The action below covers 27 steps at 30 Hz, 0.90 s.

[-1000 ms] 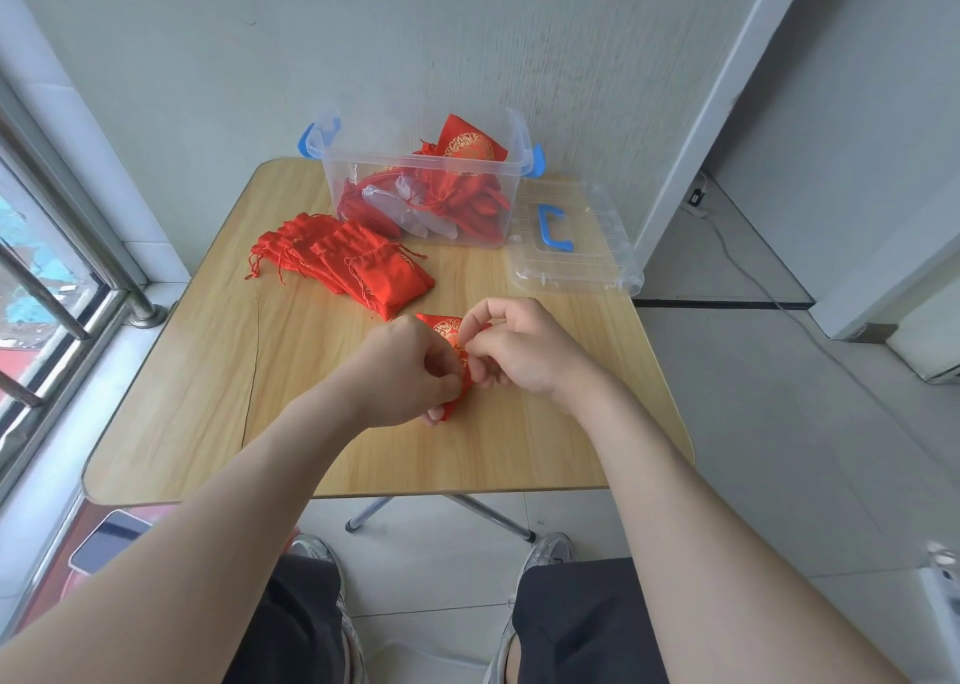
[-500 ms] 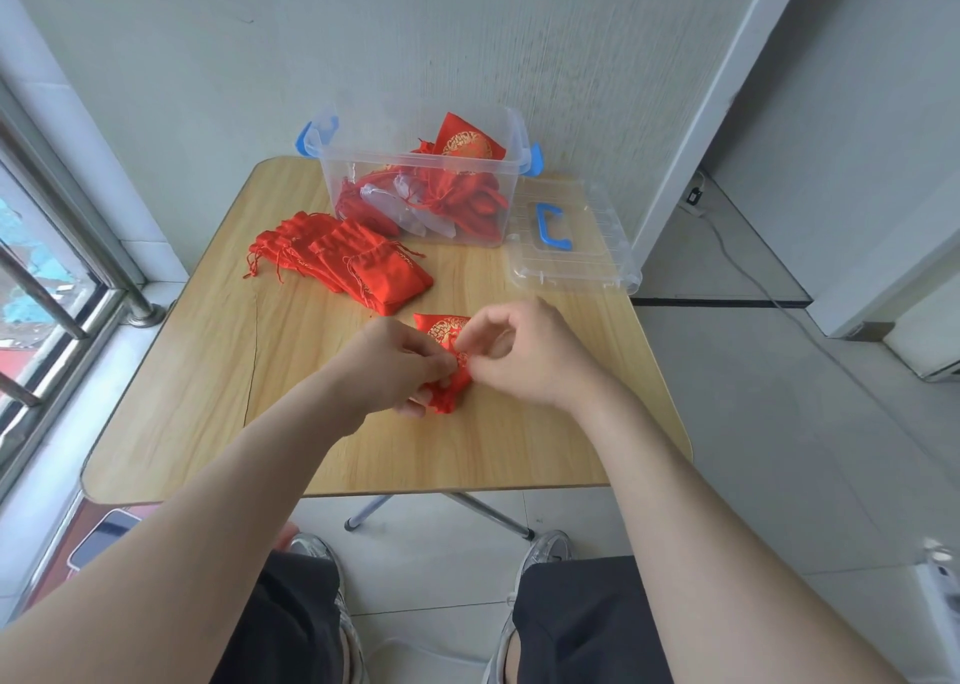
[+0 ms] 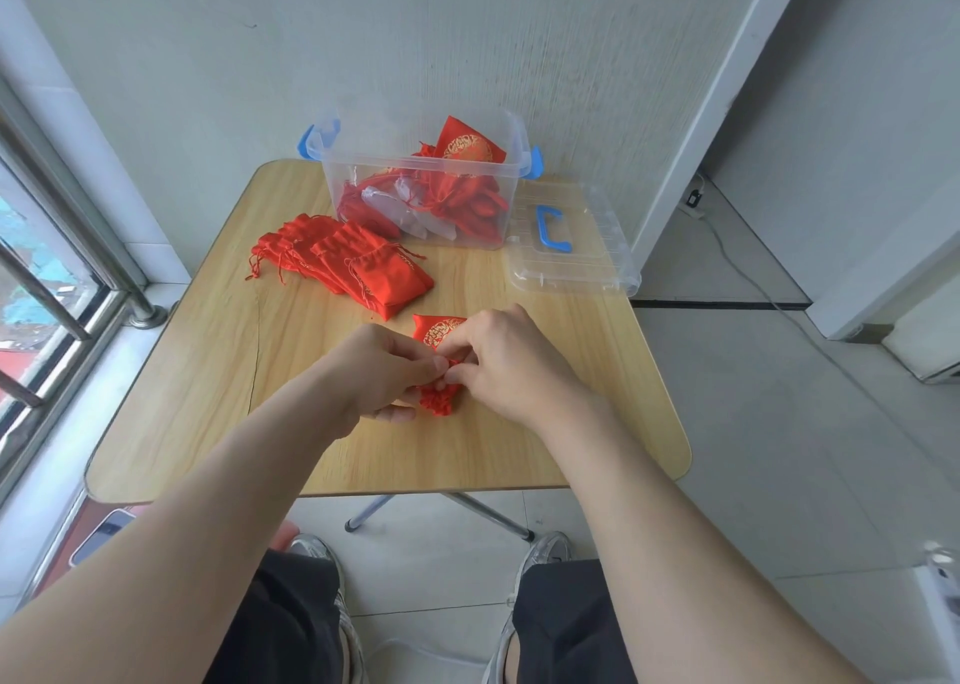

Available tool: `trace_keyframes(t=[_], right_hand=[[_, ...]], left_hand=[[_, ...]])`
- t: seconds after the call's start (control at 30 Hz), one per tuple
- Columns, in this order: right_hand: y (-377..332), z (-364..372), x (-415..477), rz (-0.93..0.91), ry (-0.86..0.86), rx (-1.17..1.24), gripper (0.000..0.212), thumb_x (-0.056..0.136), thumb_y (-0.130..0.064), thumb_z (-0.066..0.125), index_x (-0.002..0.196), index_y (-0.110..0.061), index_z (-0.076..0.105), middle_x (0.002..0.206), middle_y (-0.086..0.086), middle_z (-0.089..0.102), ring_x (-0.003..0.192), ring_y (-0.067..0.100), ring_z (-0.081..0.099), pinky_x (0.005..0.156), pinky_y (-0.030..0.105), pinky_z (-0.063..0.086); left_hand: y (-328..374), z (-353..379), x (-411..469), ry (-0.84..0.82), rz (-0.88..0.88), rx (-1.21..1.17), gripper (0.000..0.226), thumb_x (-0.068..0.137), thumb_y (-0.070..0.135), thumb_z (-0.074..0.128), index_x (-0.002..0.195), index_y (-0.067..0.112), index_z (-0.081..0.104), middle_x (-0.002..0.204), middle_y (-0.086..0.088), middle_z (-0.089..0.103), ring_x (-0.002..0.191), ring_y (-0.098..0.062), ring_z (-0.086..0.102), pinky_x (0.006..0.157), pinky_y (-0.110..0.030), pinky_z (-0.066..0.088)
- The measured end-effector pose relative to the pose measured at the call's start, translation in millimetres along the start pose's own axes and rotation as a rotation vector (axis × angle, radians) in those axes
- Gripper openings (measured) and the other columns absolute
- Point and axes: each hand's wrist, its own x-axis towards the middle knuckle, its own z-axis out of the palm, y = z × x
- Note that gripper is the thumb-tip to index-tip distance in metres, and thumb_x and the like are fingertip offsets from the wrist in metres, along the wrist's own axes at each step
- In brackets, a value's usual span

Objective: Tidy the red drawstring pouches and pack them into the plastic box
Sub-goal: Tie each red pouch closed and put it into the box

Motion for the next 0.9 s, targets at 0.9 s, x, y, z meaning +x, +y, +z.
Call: trace_keyframes(t=[0.9], right_hand=[[-1,-11,0,0.328,0.068,0.169,0.026,0.079,-0.008,0.068,0.081,-0.027,0.086,0.078,-0.012,0.075,0.083,0.008,0.067,0.060,0.013,0.051]], left_hand=[[4,20,-1,0.402,0.656,0.540,0.022,0.073,0.009,0.079,0.088,0.024,0.072,0.071,0.015,0.076,0.074,-0.002,0.074,0.074,-0.034,0.062]])
